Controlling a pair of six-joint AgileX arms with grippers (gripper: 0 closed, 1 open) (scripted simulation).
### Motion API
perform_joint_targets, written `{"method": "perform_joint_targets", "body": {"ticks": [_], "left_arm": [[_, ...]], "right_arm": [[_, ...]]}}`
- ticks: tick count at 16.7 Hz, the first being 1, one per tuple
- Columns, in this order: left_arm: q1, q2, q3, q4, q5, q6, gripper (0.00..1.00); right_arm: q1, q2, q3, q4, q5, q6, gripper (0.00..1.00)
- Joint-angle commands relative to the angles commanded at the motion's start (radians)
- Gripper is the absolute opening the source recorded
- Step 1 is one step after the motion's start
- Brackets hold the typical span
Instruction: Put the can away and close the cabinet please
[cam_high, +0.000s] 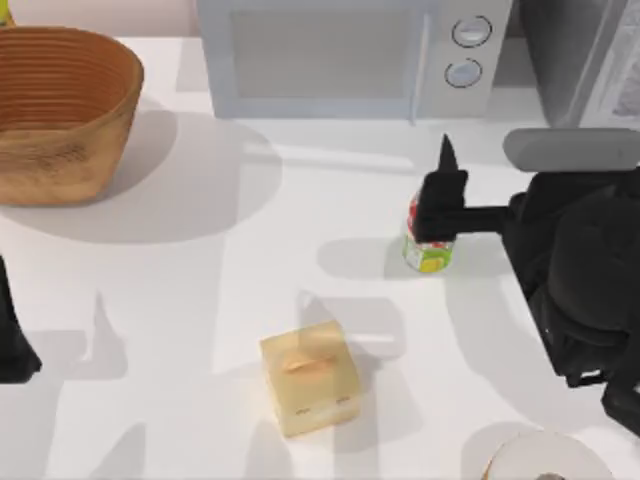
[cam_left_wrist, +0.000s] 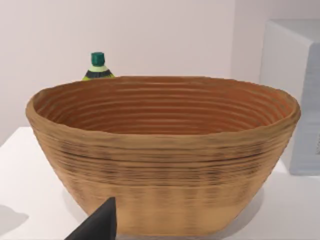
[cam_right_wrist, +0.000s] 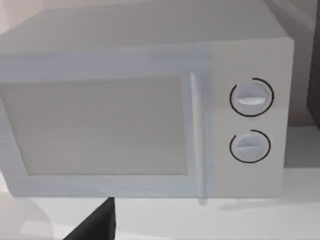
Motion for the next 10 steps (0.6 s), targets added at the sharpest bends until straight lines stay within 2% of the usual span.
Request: {"method": "perform_joint_targets", "body": {"ticks": [5,10], "left_arm": [[0.0,0.0,0.0,0.0,0.0,0.0,1.0],[0.0,0.0,0.0,0.0,0.0,0.0,1.0]], "right_arm": [[0.069,0.421,0.039,0.227,0.116,0.018,1.0],[0.09,0.661,0.086,0.399,0.193,0.039,1.0]]}}
